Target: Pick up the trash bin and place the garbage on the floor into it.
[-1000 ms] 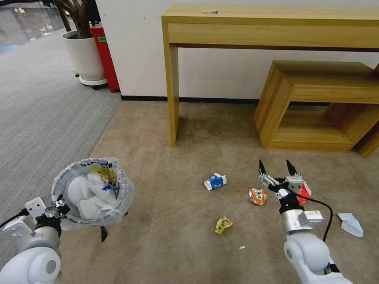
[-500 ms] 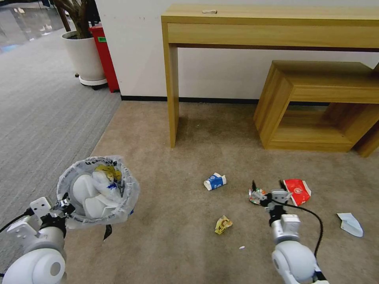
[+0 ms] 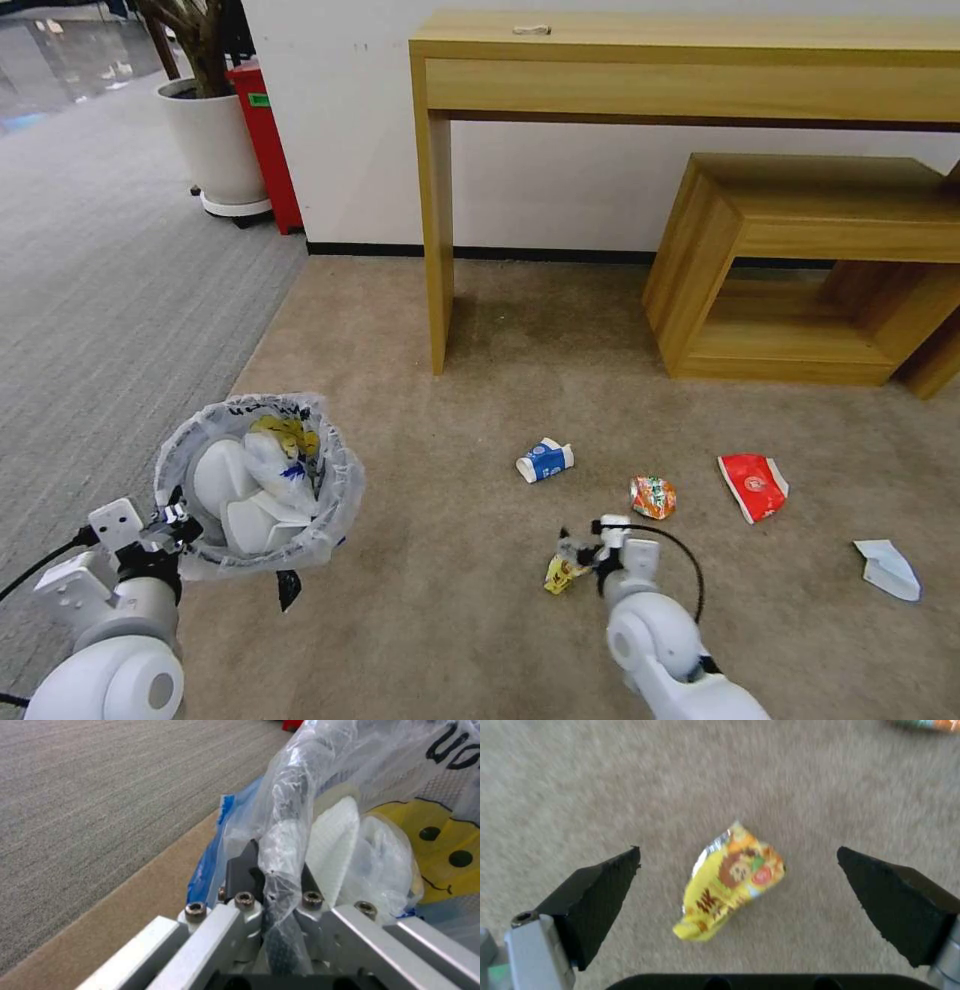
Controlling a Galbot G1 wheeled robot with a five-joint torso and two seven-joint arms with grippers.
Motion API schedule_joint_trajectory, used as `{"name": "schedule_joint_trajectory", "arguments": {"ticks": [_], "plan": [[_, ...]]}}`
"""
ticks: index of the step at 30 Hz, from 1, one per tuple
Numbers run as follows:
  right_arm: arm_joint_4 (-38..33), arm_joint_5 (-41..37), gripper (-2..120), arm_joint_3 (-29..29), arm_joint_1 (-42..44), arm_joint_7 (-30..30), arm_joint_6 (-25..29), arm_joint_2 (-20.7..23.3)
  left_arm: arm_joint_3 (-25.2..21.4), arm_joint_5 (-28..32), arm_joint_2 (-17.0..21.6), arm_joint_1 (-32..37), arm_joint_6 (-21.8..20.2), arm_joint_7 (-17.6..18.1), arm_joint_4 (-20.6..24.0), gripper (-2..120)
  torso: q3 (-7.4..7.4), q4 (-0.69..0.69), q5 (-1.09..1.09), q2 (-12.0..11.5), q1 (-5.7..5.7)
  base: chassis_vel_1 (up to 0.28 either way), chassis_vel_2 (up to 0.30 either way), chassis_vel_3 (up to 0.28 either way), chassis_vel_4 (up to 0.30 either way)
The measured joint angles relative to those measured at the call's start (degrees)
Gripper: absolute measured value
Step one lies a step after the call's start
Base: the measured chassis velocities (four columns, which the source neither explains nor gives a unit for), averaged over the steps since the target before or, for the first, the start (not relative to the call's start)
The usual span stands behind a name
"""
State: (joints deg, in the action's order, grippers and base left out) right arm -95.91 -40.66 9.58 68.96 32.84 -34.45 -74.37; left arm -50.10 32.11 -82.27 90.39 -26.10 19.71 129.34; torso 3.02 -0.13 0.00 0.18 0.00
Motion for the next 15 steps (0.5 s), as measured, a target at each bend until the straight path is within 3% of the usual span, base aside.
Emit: {"name": "schedule_joint_trajectory", "arguments": {"ticks": [15], "plan": [[8.88, -1.03, 100, 1.25, -3.07, -2.68, -0.86, -0.09, 0.63, -1.31, -1.12, 0.44, 0.28, -0.07, 0.86, 1, 0.0, -0.01, 0.01, 0.0, 0.0, 0.0, 0.0, 0.0, 0.0]]}}
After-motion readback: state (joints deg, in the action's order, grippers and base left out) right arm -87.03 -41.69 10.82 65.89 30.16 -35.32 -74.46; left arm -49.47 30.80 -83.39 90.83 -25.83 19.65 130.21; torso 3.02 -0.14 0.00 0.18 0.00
